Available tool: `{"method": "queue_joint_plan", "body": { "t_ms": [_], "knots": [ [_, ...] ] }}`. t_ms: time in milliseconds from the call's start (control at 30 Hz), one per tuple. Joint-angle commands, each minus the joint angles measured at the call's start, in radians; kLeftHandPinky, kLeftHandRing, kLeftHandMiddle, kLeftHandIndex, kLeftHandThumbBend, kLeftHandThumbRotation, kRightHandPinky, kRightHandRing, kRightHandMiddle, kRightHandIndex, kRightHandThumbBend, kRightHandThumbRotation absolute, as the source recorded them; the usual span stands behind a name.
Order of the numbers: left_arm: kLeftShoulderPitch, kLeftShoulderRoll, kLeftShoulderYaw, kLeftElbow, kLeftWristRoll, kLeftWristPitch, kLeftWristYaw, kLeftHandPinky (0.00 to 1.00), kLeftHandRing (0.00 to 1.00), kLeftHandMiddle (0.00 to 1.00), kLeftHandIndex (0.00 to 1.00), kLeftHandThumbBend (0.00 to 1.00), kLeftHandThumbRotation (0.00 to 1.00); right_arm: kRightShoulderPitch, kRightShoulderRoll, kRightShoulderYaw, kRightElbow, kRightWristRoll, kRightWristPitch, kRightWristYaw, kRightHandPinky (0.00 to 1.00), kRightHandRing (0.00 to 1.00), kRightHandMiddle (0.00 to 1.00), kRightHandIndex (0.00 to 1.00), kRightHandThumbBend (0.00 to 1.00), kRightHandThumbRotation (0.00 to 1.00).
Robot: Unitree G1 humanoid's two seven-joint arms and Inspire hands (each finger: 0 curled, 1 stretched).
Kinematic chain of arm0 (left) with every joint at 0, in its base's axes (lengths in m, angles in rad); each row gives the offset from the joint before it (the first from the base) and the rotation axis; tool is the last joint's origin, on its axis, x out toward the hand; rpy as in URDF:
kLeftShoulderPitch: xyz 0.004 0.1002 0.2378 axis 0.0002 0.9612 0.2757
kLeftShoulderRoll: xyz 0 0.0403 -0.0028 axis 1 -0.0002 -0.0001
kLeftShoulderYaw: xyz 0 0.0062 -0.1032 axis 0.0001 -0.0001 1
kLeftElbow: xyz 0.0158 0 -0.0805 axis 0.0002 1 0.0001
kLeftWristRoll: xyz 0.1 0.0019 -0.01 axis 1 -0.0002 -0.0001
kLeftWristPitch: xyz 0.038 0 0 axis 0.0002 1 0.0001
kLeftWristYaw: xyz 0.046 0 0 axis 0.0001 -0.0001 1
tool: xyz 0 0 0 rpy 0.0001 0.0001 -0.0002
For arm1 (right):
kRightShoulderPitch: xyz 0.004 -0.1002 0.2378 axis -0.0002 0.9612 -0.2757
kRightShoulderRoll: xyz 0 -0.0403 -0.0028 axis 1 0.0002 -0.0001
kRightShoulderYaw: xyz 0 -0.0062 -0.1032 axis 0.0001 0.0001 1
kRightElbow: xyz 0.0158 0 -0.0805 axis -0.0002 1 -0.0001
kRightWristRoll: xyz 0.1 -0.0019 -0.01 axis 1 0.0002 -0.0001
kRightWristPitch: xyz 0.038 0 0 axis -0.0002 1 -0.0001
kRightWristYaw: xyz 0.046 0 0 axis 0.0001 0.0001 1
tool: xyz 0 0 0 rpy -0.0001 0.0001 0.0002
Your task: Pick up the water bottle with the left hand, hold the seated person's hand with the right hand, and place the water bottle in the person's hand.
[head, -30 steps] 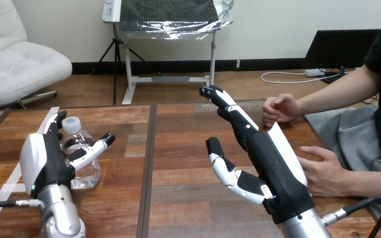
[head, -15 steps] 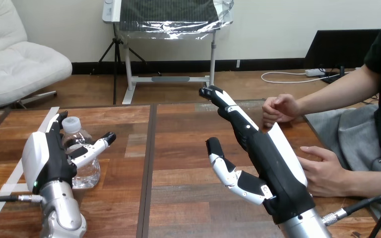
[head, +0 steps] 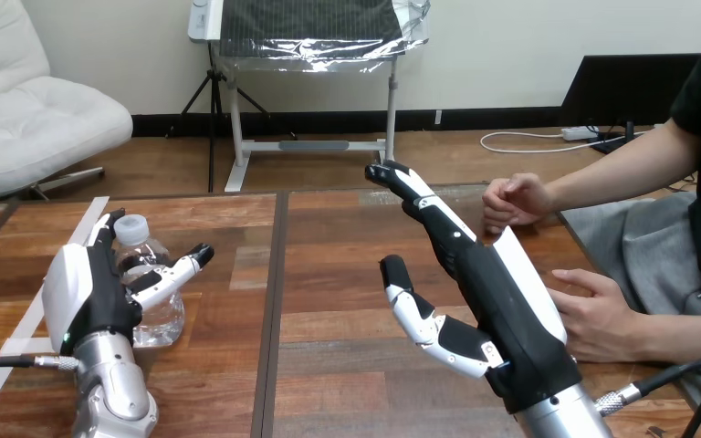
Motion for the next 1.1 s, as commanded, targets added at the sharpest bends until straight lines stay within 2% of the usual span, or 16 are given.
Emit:
{"method": "queue_joint_plan", "body": {
  "t_ms": [0,400,867,1067],
  "knots": [
    [-0.082,0.029,-0.021,0.015,0.01,-0.01,-0.004,0.75,0.84,0.89,0.88,0.92,0.47,-0.056,0.0,-0.014,-0.012,0.011,-0.02,-0.004,0.98,0.97,0.97,0.9,0.0,0.0],
    [-0.087,0.027,-0.035,0.032,0.022,0.008,0.008,0.74,0.83,0.87,0.87,0.91,0.44,-0.049,-0.007,-0.013,-0.029,0.014,-0.001,-0.003,0.98,0.96,0.96,0.89,0.0,0.0],
    [-0.085,0.032,-0.056,0.051,0.034,0.012,0.018,0.67,0.76,0.8,0.81,0.88,0.36,-0.044,-0.016,-0.014,-0.034,0.018,-0.002,0.005,0.98,0.95,0.95,0.88,0.01,0.0],
    [-0.083,0.037,-0.059,0.079,0.034,-0.031,0.031,0.65,0.74,0.78,0.78,0.86,0.3,-0.041,-0.02,-0.016,-0.036,0.017,-0.004,0.005,0.98,0.95,0.95,0.88,0.01,0.0]
  ]
}}
